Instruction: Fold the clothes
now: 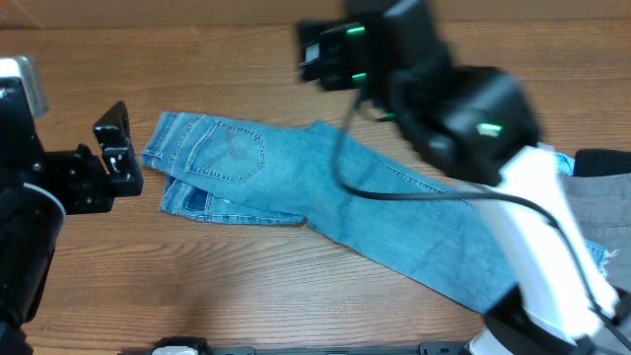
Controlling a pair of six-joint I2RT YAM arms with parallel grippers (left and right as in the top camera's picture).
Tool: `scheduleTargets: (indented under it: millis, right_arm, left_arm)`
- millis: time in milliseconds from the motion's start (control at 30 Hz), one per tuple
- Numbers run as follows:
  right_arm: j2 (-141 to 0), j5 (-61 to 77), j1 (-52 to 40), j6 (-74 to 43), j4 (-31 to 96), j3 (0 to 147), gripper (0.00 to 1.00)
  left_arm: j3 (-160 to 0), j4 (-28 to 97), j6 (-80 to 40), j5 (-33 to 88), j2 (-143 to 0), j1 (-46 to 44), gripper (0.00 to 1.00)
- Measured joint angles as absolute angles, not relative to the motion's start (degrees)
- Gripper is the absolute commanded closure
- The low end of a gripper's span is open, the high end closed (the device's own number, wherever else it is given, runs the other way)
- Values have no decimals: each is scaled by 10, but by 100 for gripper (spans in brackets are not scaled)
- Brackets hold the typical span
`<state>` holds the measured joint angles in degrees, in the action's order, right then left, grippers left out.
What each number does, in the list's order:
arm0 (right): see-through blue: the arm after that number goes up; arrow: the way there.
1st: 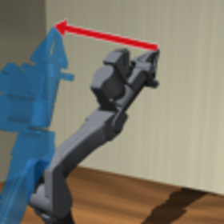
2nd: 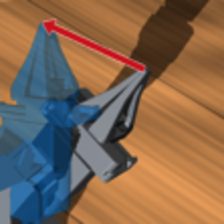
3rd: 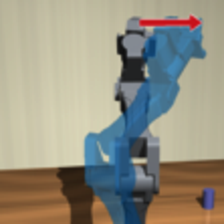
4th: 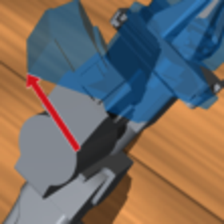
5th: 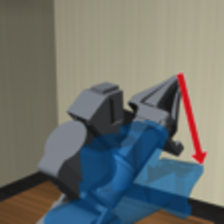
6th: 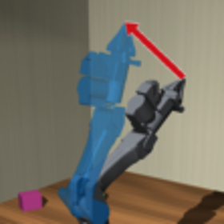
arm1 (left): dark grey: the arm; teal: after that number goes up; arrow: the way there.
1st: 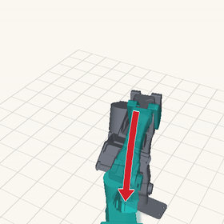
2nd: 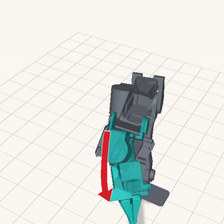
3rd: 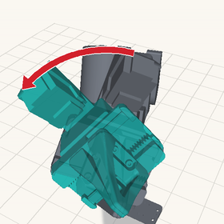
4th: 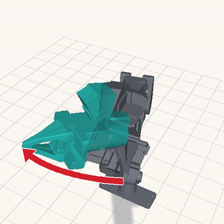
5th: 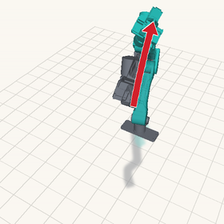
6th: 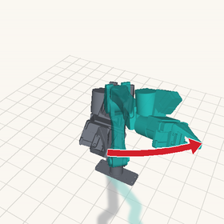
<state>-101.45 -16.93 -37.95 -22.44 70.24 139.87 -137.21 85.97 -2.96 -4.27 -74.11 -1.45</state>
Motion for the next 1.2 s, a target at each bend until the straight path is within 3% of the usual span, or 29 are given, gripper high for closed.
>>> scheduleTargets:
  millis: [100,167,267,333,433,567,867,1200]
  right_arm:
    - [-919,-204,-332,-225,712,1400,12]
    - [-871,-211,-321,-225,723,1402,12]
    - [-798,-219,-315,-225,740,1414,12]
    - [-762,-221,-315,-225,760,1422,12]
    - [-749,-226,-315,-230,789,1425,13]
    - [-768,-227,-315,-259,837,1420,14]
    - [-829,-227,-311,-293,907,1414,14]
    - [-919,-225,-241,-346,971,1413,10]
  left_arm:
    - [-1372,891,-30,-32,-764,-15,5]
    - [-1371,923,-30,-26,-785,-15,21]
    - [-1341,963,-30,-8,-842,-14,30]
    - [-1293,961,-32,5,-890,-14,45]
    - [-1228,954,-35,13,-967,-14,66]
    - [-1157,928,-37,17,-1074,-14,82]
    - [-1125,853,-40,20,-1290,-2,95]
    - [-1126,854,-30,40,-1391,50,96]
